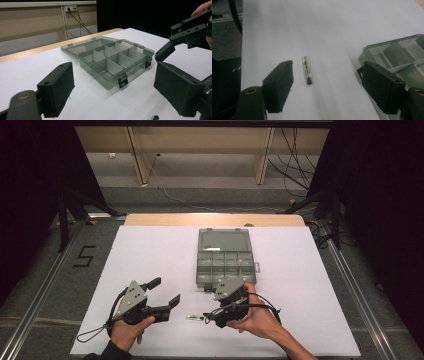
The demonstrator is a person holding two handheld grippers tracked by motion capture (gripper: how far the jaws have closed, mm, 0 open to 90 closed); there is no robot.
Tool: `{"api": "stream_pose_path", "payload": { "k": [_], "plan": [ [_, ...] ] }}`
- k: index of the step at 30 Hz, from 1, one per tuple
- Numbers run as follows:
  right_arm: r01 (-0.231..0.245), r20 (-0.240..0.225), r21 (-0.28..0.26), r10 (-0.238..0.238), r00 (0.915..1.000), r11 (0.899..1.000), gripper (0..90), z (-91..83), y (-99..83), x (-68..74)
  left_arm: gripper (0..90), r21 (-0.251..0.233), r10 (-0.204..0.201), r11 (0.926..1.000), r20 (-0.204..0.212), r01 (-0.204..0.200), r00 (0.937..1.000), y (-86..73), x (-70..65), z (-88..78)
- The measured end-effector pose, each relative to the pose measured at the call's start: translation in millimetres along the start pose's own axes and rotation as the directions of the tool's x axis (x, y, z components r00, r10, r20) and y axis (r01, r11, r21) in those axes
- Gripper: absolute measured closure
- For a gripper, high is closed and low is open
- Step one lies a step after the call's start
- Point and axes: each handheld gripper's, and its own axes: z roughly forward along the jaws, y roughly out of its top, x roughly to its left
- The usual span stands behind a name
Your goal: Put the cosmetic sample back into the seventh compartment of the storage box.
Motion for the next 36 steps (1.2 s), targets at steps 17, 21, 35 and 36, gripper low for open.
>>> {"api": "stream_pose_path", "payload": {
  "k": [17,21,35,36],
  "plan": [
    [0.079,-0.069,0.147,-0.07,0.9952,0.986,28.7,37.0,14.5,2.5,15.6,-0.009,-0.013,0.9999,0.004,0.013,0.9999,-0.1,0.3,0.1],
    [0.099,-0.095,0.164,-0.084,0.992,0.982,30.2,42.2,16.6,2.6,15.6,-0.003,0.001,1.0,-0.005,-0.001,1.0,0.8,1.0,-0.8],
    [0.126,-0.147,0.239,-0.093,0.9848,0.963,39.1,61.6,22.2,1.5,15.6,-0.013,-0.013,0.9998,-0.033,0.013,0.9994,1.4,2.7,-3.0],
    [0.128,-0.147,0.245,-0.093,0.9847,0.961,39.9,62.5,22.3,1.2,15.6,-0.012,-0.013,0.9998,-0.033,0.013,0.9994,1.5,2.8,-3.2]
  ]
}}
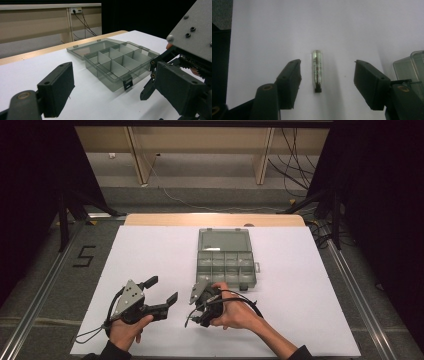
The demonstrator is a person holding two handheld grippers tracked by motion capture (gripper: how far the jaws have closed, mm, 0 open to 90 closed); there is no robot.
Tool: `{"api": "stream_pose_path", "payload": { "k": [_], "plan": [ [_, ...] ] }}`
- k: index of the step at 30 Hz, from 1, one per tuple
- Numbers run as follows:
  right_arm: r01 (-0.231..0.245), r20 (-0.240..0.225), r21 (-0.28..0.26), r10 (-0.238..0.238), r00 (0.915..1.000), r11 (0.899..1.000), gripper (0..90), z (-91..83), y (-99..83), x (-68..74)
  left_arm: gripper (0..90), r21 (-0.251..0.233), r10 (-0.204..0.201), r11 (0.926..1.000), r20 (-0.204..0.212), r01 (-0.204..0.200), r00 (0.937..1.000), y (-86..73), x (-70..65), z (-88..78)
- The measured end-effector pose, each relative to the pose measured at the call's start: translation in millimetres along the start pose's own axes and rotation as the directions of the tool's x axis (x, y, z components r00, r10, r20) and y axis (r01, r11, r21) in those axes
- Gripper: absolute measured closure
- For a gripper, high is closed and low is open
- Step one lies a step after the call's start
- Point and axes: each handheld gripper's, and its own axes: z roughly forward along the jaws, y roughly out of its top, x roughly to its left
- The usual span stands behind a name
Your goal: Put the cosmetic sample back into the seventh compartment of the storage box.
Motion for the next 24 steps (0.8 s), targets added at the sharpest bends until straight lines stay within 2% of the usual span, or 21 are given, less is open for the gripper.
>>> {"api": "stream_pose_path", "payload": {
  "k": [2,15,24],
  "plan": [
    [-0.006,-0.007,0.015,0.006,1.0,1.0,41.0,2.0,0.7,-0.1,15.5,0.0,-0.001,1.0,-0.001,0.001,1.0,0.1,0.0,0.0],
    [0.037,-0.037,0.083,-0.034,0.9987,0.996,53.9,17.0,5.4,0.2,15.5,0.0,0.002,1.0,-0.009,-0.002,1.0,0.4,1.1,-1.2],
    [0.025,-0.035,0.118,-0.021,0.9992,0.993,62.9,21.9,6.1,-0.6,15.5,-0.012,-0.015,0.9998,-0.019,0.014,0.9997,0.2,1.7,-1.3]
  ]
}}
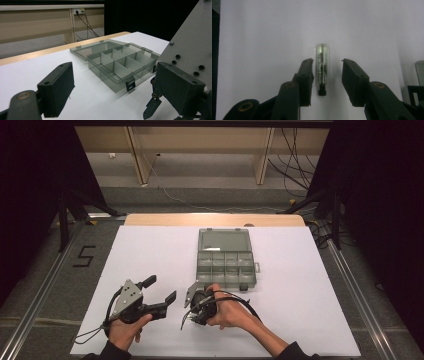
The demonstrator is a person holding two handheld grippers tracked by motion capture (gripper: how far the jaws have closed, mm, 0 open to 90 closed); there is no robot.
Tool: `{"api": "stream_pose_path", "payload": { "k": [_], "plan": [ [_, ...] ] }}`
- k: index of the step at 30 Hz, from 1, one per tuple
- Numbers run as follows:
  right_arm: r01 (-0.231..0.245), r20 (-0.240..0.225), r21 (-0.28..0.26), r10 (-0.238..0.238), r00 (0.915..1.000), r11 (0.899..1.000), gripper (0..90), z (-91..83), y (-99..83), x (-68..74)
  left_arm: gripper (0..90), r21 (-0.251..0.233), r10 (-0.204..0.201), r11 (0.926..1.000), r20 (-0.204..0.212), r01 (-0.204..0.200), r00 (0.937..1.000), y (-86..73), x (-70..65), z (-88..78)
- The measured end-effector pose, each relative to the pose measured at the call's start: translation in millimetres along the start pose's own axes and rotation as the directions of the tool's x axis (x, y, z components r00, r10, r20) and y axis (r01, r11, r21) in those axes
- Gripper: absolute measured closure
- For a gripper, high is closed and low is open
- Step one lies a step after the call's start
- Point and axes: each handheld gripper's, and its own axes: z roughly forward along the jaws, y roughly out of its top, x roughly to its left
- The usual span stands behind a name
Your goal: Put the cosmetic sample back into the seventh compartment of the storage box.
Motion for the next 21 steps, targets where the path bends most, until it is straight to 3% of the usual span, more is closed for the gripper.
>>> {"api": "stream_pose_path", "payload": {
  "k": [6,12,13,20,21],
  "plan": [
    [0.002,-0.011,0.01,-0.002,0.9999,1.0,66.9,3.0,1.9,-0.3,15.6,0.005,0.0,1.0,-0.005,0.0,1.0,0.2,0.2,-0.8],
    [0.014,-0.031,0.027,-0.013,0.9994,1.0,75.5,4.2,4.9,0.5,15.5,0.004,0.001,1.0,-0.005,-0.001,1.0,0.2,0.5,-0.8],
    [-0.002,-0.041,0.032,0.003,0.9992,0.999,78.4,4.3,5.3,2.1,15.5,0.004,0.0,1.0,-0.005,0.0,1.0,0.2,0.3,-0.8],
    [-0.014,-0.033,0.032,0.015,0.9993,0.999,80.9,4.1,5.6,2.9,15.5,0.004,0.0,1.0,-0.005,0.0,1.0,0.2,0.5,-0.9],
    [-0.03,-0.013,0.025,0.031,0.9994,0.999,80.9,3.3,4.7,4.2,15.5,0.003,0.004,1.0,-0.005,-0.004,1.0,0.3,0.8,-0.9]
  ]
}}
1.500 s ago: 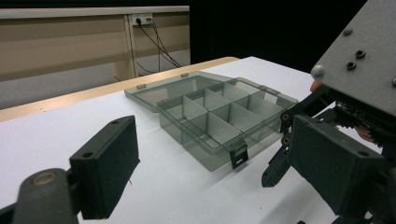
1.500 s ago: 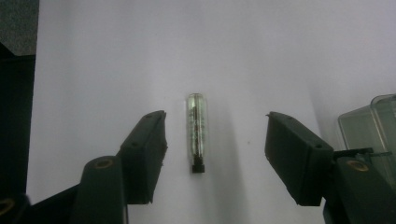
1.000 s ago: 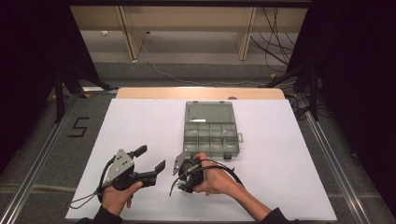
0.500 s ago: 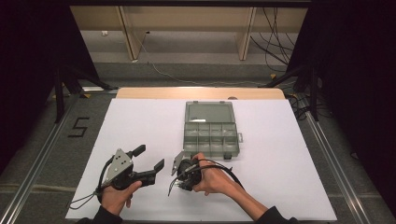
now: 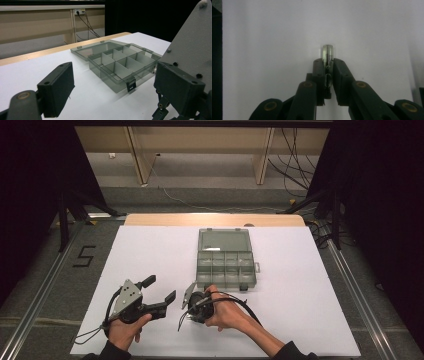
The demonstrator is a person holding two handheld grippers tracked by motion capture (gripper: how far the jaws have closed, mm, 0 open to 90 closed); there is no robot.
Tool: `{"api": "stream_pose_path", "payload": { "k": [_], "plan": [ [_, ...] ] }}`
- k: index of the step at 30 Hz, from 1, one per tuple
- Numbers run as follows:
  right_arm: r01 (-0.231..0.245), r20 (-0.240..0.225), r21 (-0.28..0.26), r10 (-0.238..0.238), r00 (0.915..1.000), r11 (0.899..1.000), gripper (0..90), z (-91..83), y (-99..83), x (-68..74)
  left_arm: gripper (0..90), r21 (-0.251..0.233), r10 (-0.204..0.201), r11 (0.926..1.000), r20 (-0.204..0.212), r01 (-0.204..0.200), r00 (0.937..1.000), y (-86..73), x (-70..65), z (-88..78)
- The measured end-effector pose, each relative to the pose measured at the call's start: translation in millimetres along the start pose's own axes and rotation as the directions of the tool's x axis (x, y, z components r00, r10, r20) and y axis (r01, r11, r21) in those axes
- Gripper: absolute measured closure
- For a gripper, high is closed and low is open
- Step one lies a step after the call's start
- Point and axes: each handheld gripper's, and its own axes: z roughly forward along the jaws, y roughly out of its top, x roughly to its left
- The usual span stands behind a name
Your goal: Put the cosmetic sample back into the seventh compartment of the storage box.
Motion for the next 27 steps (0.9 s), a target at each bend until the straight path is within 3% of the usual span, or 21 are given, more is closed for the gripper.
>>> {"api": "stream_pose_path", "payload": {
  "k": [9,16,27],
  "plan": [
    [-0.008,0.025,-0.061,0.009,0.9996,0.998,80.9,-13.4,-4.6,-3.6,15.5,-0.012,0.001,0.9999,0.008,-0.001,1.0,-0.3,-0.3,1.3],
    [-0.042,0.05,-0.09,0.046,0.9977,0.995,81.0,-21.6,-10.8,-7.2,15.6,0.001,0.003,1.0,0.004,-0.003,1.0,0.1,-0.7,0.0],
    [-0.086,0.076,-0.17,0.1,0.9921,0.982,80.9,-39.9,-19.8,-16.4,15.5,-0.001,0.003,1.0,0.009,-0.003,1.0,0.3,-1.6,0.3]
  ]
}}
